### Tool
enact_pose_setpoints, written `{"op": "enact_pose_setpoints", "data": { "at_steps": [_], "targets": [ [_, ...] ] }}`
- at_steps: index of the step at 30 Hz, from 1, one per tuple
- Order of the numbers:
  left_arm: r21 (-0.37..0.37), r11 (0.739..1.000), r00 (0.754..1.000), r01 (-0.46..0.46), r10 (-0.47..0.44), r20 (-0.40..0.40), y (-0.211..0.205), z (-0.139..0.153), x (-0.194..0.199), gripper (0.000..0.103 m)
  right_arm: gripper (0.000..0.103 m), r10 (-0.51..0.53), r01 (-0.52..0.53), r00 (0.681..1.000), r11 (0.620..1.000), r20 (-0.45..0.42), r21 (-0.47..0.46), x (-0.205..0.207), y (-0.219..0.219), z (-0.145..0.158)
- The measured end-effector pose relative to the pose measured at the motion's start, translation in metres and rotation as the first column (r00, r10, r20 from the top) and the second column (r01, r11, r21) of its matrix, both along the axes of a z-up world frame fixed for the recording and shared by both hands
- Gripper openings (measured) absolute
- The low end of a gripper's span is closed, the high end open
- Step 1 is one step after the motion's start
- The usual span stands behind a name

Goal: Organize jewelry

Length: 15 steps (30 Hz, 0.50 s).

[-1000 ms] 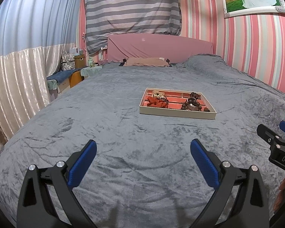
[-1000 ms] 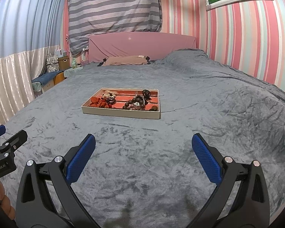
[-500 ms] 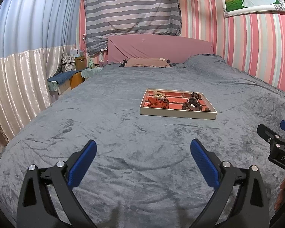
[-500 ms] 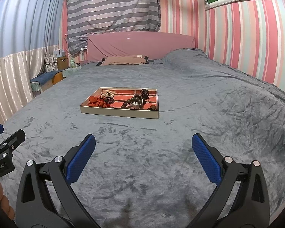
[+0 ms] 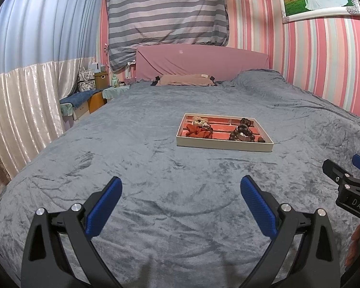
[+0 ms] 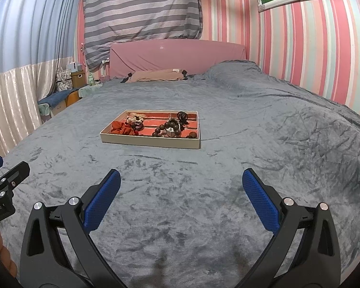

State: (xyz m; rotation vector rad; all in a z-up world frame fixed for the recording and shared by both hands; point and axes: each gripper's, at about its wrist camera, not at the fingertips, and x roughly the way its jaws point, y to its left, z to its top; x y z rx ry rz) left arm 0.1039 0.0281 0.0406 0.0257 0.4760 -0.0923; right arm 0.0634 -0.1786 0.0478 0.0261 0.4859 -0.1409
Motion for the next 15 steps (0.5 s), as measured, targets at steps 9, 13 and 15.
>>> {"op": "enact_pose_setpoints", "data": {
  "at_steps": [9, 13, 15],
  "targets": [
    [0.0, 1.0, 1.0, 0.003, -0.003, 0.005, -0.0006, 0.0034, -0.0006, 0.097, 0.099, -0.003, 0.003, 1.0, 1.0, 0.006, -0.004, -0.0009, -0.0002, -0.0008],
    [0.0, 1.0, 1.0, 0.004, -0.004, 0.006, -0.0007, 0.0041, -0.0013, 0.097, 0.099, -0.003, 0.003, 1.0, 1.0, 0.005, -0.003, -0.0013, -0.0002, -0.0015],
    [0.004, 1.0, 1.0, 0.004, -0.005, 0.01, -0.0015, 0.0047, -0.0019, 0.097, 0.099, -0.003, 0.003, 1.0, 1.0, 0.005, -0.001, -0.0015, -0.0005, -0.0016]
  ]
}}
